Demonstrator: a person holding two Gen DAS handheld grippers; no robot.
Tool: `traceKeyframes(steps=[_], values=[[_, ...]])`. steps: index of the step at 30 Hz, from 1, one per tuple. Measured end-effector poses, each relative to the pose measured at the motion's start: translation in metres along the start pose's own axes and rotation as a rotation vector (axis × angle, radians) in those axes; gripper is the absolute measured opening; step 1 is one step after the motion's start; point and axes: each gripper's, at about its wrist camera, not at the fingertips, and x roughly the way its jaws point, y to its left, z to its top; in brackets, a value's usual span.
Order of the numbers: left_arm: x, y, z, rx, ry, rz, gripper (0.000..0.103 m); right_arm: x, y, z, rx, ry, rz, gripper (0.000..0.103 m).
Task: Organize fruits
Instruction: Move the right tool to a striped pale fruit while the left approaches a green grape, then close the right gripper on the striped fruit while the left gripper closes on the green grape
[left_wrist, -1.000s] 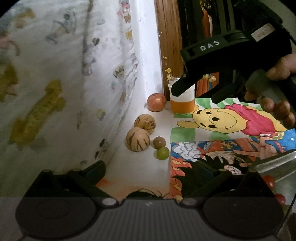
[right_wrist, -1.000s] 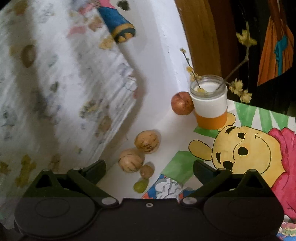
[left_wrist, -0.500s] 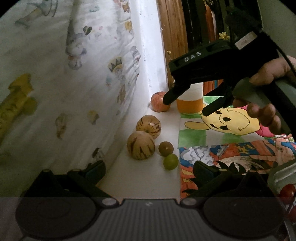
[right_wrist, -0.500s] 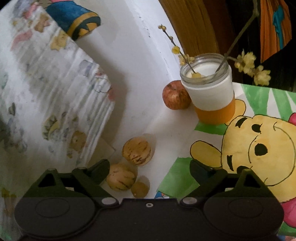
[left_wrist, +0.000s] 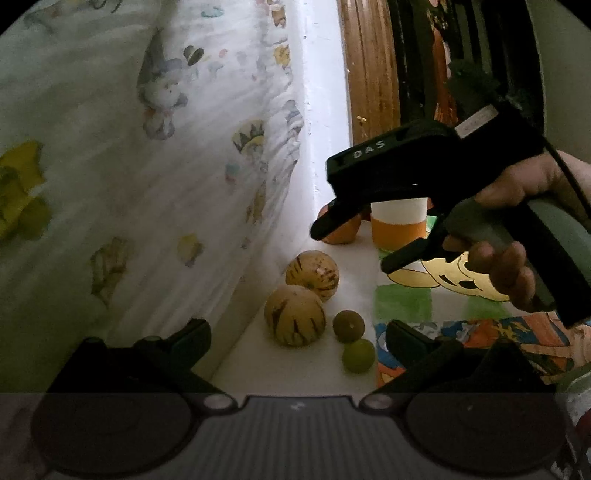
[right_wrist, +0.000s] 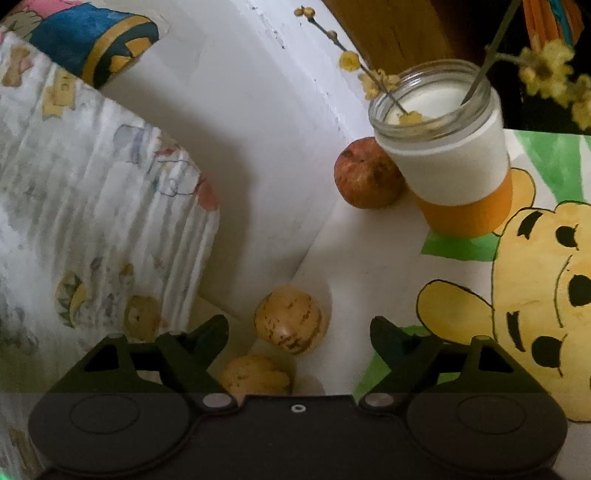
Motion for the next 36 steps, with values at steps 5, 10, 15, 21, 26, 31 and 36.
traceKeyframes(steps=[5,10,15,21,26,31,36], values=[[0.004,-0.001,-0.002,0.011,0.003,-0.006,0.103,0.01,0.0,0.003,0.002,0.011,0.018,0.083],[0.006,-0.001,-0.004,0.01,0.007,-0.018,0.103,0.018,0.004,0.004,-0.002,0.018,0.017,0.079],[0.01,-0.006,-0.008,0.028,0.026,-0.032,0.102,0.029,0.005,0.006,-0.005,0.029,0.006,0.072],[0.017,-0.013,-0.009,0.031,0.054,-0.051,0.094,0.04,0.003,0.008,-0.004,0.038,-0.009,0.065],[0.024,-0.021,-0.009,0.042,0.084,-0.063,0.084,0.05,0.002,0.01,0.005,0.035,-0.01,0.063],[0.035,-0.022,-0.007,0.007,0.13,-0.09,0.071,0.056,0.002,0.013,0.009,0.035,-0.009,0.061],[0.046,-0.023,-0.006,-0.017,0.158,-0.106,0.06,0.06,0.003,0.014,0.003,0.037,-0.002,0.058]])
